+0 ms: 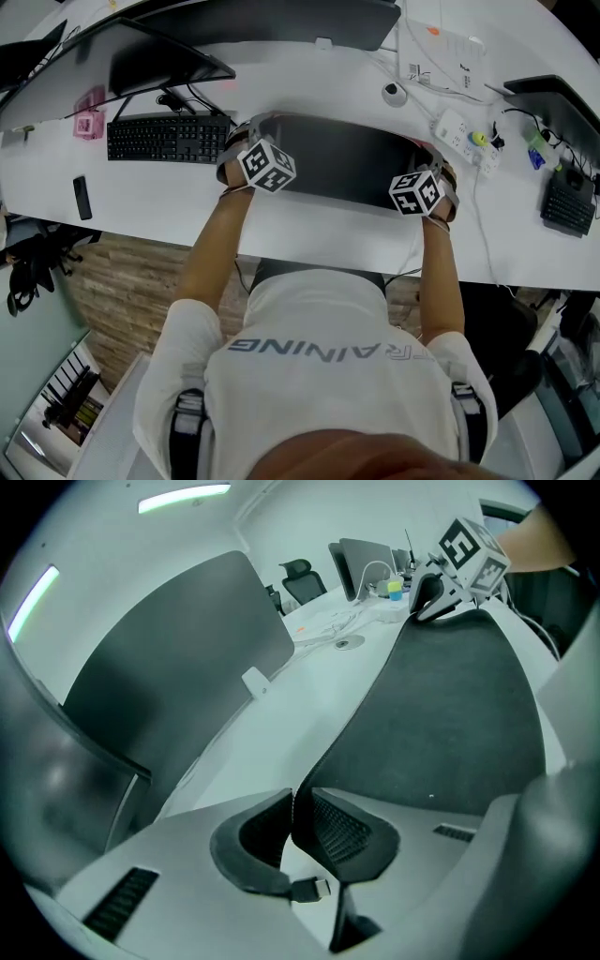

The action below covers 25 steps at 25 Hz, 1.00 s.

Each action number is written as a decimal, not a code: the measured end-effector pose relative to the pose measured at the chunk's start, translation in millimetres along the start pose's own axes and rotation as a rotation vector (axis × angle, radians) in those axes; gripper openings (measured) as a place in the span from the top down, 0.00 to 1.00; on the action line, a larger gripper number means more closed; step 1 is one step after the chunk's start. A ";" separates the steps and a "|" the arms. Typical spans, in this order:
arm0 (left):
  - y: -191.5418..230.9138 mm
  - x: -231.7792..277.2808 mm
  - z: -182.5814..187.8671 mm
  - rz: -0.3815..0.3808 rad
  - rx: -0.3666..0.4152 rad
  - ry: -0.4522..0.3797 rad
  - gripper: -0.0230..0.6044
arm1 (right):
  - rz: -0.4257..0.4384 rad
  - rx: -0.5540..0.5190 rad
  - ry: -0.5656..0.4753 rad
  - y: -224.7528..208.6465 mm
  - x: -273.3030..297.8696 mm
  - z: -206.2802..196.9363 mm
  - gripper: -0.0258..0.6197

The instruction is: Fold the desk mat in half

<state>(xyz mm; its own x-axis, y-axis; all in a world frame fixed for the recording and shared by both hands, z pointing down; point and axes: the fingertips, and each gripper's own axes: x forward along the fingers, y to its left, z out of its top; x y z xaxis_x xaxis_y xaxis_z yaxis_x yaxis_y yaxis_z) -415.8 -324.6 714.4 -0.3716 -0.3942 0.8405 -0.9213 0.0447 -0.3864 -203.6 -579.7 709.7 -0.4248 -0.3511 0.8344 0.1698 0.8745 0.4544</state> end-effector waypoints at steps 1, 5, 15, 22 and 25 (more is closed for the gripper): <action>2.3 0.1 0.5 0.015 -0.004 -0.002 0.82 | 0.002 0.007 -0.002 -1.1 1.6 0.1 0.86; 15.3 -12.6 6.9 0.052 -0.080 -0.044 0.69 | 0.002 0.077 -0.039 -10.9 1.4 2.3 0.77; 39.8 -119.7 20.0 0.100 -0.493 -0.330 0.90 | -0.025 0.333 -0.347 -29.4 -72.0 59.5 0.91; 30.4 -209.6 -8.3 0.124 -0.570 -0.460 0.90 | -0.010 0.478 -0.555 -7.2 -160.0 101.3 0.92; 28.3 -251.9 -22.5 0.149 -0.627 -0.514 0.90 | -0.013 0.509 -0.625 4.3 -200.4 113.6 0.92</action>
<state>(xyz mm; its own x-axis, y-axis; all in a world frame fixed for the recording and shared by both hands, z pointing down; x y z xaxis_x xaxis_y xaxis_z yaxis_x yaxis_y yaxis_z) -350.9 -203.4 500.3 -0.5362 -0.7081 0.4594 -0.8162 0.5737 -0.0683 -218.8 -467.5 509.0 -0.8685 -0.2419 0.4326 -0.2009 0.9697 0.1390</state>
